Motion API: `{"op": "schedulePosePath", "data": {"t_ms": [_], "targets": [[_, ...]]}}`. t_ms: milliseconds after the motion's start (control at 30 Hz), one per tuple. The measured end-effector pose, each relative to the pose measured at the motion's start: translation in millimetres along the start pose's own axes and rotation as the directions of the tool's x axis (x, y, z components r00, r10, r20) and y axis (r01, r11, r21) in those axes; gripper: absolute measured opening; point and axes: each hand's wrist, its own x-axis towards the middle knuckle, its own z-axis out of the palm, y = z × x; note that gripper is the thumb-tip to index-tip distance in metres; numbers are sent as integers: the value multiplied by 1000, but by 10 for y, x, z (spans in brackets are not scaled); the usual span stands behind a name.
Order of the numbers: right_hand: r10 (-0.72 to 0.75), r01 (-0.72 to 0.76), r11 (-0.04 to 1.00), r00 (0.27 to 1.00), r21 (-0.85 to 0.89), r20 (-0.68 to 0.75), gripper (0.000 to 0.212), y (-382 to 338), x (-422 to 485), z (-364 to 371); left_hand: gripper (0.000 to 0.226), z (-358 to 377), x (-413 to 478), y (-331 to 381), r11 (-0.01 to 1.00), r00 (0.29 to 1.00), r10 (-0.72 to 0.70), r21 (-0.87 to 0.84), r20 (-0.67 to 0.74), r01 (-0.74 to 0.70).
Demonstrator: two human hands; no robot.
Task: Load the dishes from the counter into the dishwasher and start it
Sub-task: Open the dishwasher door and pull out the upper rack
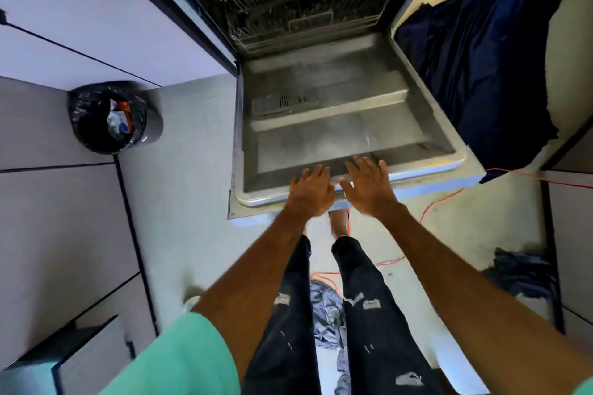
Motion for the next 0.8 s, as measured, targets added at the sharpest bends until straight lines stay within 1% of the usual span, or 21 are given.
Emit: {"op": "schedulePosePath", "data": {"t_ms": [100, 233, 300, 500, 600, 733, 800], "targets": [[11, -12, 1000, 999, 10, 42, 61, 133, 58, 458, 53, 388, 150, -108, 1000, 1000, 12, -8, 17, -11], [38, -40, 999, 990, 13, 132, 64, 242, 205, 993, 46, 883, 429, -285, 997, 993, 38, -66, 110, -30], [37, -40, 999, 980, 14, 198, 65, 305, 283, 1205, 47, 1074, 566, -372, 996, 985, 44, -80, 166, -31], [25, -39, 998, 955, 43, 295, 65, 556, 676, 1849, 50, 1664, 1070, -634, 1000, 966, 18, 0, 258, -19], [15, -35, 998, 946, 55, 323, 67, 668, 856, 2162, 57, 1942, 1326, -733, 1000, 951, 1, 29, 309, -11], [16, -40, 997, 935, 60, 355, 73, 743, 1076, 2520, 77, 2217, 1559, -872, 997, 935, -25, 82, 353, -5], [23, -53, 996, 922, 67, 386, 76, 747, 1172, 2620, 81, 2282, 1630, -930, 997, 927, -33, 73, 374, 6]]}}
